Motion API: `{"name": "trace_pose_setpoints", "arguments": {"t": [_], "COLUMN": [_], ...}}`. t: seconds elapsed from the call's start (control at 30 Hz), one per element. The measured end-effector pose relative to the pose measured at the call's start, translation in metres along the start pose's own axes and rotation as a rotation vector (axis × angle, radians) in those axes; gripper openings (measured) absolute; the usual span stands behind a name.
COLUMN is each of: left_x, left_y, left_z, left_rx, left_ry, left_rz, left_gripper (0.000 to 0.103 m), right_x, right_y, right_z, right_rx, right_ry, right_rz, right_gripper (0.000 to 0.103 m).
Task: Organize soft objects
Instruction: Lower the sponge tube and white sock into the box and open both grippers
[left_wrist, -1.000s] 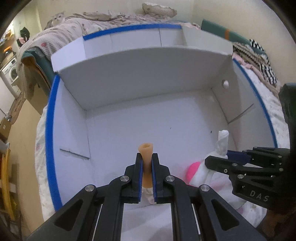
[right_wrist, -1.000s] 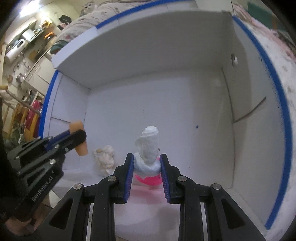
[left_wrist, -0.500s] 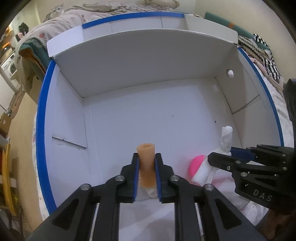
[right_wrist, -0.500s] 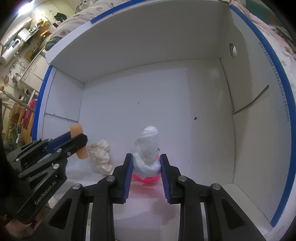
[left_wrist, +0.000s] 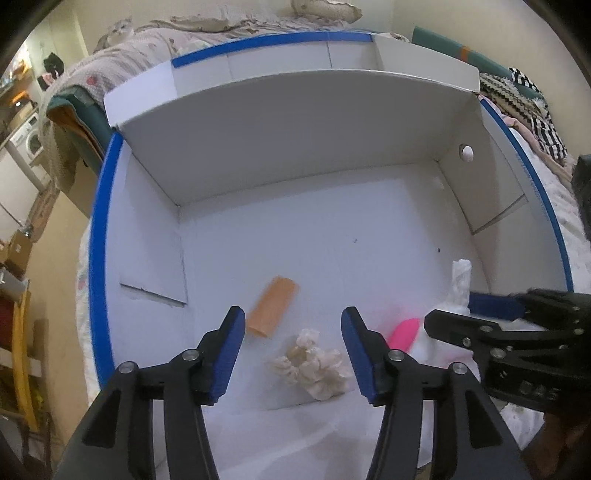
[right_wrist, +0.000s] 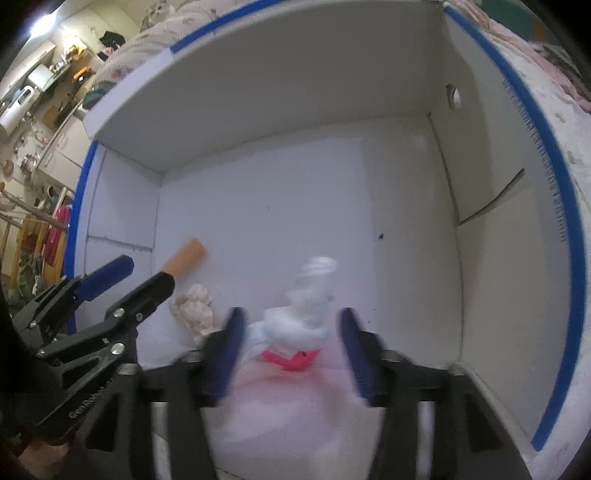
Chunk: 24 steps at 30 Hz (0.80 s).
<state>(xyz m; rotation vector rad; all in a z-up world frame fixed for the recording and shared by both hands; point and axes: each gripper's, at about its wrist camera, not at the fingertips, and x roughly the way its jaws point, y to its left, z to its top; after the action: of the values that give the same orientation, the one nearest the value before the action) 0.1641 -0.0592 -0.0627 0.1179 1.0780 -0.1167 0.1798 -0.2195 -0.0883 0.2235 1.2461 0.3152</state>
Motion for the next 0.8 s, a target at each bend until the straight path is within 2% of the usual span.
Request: {"name": "trace_pose_setpoints", "arguments": {"t": [0.17, 0.3, 0.53, 0.8], "left_x": [-0.003, -0.01, -0.026, -0.054], "left_y": [0.008, 0.017, 0.023, 0.028], "left_z": [0.002, 0.004, -0.001, -0.015], "left_rx": [-0.035, -0.073, -0.106, -0.111], "left_ry": [-0.011, -0.028, -0.059, -0.094], "left_rz": [-0.002, -0.001, -0.007, -0.008], "left_gripper": [0.057, 0.059, 0.059, 0.059], "right_x": [-0.007, -0.012, -0.014, -0.044], "right_y": [-0.001, -0.001, -0.001, -0.007], "right_z": [0.004, 0.007, 0.004, -0.006], "right_rx": [0.007, 0.003, 0.005, 0.038], "right_ry": [-0.029, -0.06, -0.065, -0.127], "right_rz": [0.003, -0.007, -0.014, -0.01], "right_gripper": [0.064, 0.076, 0.076, 0.076]}}
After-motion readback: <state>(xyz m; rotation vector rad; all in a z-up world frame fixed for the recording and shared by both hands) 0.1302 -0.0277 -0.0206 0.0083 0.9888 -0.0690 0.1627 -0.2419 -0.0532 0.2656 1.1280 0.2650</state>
